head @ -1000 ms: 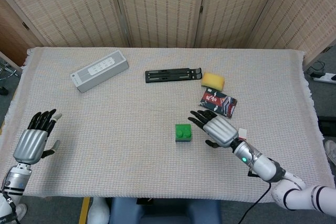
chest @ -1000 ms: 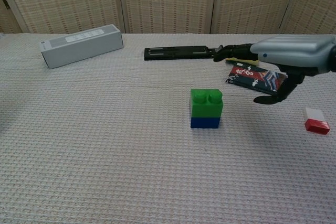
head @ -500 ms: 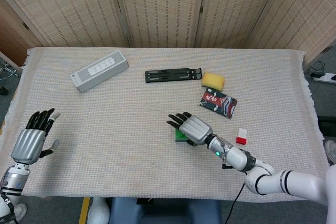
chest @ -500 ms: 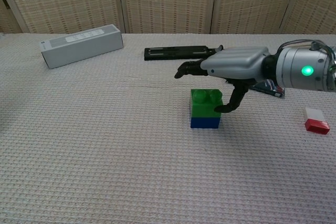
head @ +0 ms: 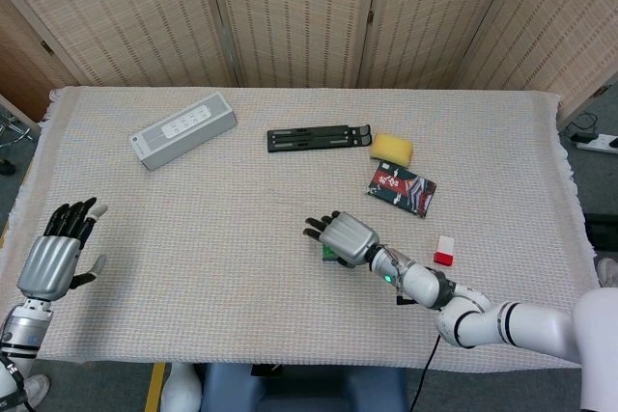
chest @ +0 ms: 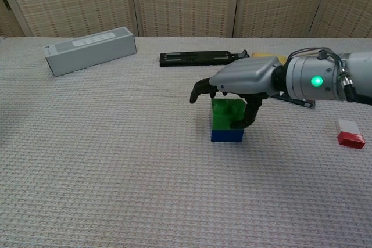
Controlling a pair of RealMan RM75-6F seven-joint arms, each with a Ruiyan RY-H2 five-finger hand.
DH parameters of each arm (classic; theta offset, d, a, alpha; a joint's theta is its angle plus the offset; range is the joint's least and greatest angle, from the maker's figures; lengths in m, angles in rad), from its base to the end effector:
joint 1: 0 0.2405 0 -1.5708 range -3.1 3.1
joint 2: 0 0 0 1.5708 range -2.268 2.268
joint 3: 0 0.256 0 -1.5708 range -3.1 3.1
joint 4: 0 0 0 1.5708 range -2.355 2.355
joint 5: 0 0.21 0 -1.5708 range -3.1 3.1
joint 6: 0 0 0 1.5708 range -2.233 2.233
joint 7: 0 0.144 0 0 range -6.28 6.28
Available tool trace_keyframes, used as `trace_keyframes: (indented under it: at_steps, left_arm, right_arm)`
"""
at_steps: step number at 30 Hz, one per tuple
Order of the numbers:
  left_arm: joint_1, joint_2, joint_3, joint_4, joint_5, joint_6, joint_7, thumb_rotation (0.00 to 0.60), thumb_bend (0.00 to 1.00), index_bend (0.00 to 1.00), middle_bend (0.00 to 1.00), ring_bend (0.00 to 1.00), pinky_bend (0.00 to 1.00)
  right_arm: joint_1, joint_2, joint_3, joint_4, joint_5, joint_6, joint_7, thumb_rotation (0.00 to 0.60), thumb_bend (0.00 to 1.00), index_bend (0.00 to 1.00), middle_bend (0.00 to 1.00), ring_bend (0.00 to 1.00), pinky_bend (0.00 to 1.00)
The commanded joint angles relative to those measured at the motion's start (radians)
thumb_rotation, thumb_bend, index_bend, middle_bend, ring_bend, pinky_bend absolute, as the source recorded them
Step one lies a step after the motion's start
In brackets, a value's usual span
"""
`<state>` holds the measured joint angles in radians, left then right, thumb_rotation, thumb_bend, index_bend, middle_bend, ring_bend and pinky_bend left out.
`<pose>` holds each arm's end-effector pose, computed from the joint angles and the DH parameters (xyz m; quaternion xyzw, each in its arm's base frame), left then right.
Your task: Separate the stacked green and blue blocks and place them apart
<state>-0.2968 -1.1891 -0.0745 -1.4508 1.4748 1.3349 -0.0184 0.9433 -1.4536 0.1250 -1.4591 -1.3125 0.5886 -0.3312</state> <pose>-0.3007 0.2560 0.1389 -0.6544 -0.3437 -0.3869 0.5513 -0.1091 -0.3502 -0.0340 0.8952 -0.2262 0.2547 0.2873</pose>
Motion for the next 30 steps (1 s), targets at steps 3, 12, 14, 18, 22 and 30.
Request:
trace_keyframes:
  at_steps: [3,12,14,18,22,30]
  left_arm:
    - [-0.001,-0.002,-0.001,0.003,-0.004,-0.004,0.008,0.600,0.42,0.12,0.06,0.00,0.00]
    - [-0.005,-0.012,-0.002,0.009,-0.015,-0.014,0.038,0.600,0.42,0.12,0.06,0.00,0.00]
    - [-0.006,-0.014,-0.002,0.011,-0.017,-0.017,0.041,0.600,0.42,0.12,0.06,0.00,0.00]
    - [-0.007,-0.014,-0.003,0.014,-0.022,-0.021,0.042,0.600,0.42,0.12,0.06,0.00,0.00]
    - [-0.007,-0.013,-0.004,0.017,-0.024,-0.023,0.038,0.600,0.42,0.12,0.06,0.00,0.00]
    - [-0.008,-0.014,-0.002,0.020,-0.025,-0.028,0.042,0.600,0.42,0.11,0.06,0.00,0.00]
  right_arm:
    - [0.001,0.006,-0.014,0.000,-0.013,0.022,0.001,0.600,0.38,0.21,0.15,0.25,0.33]
    - [0.007,0.012,-0.034,0.019,-0.021,0.031,0.015,0.600,0.38,0.25,0.17,0.26,0.34]
    - [0.011,0.007,-0.037,0.028,-0.025,0.031,0.024,0.600,0.38,0.27,0.19,0.28,0.36]
    - [0.015,-0.008,-0.042,0.049,-0.046,0.039,0.047,0.600,0.38,0.35,0.26,0.35,0.45]
    - [0.014,-0.025,-0.045,0.072,-0.079,0.066,0.080,0.600,0.38,0.45,0.33,0.43,0.53]
    - [0.012,-0.041,-0.051,0.101,-0.152,0.126,0.156,0.600,0.38,0.60,0.44,0.55,0.65]
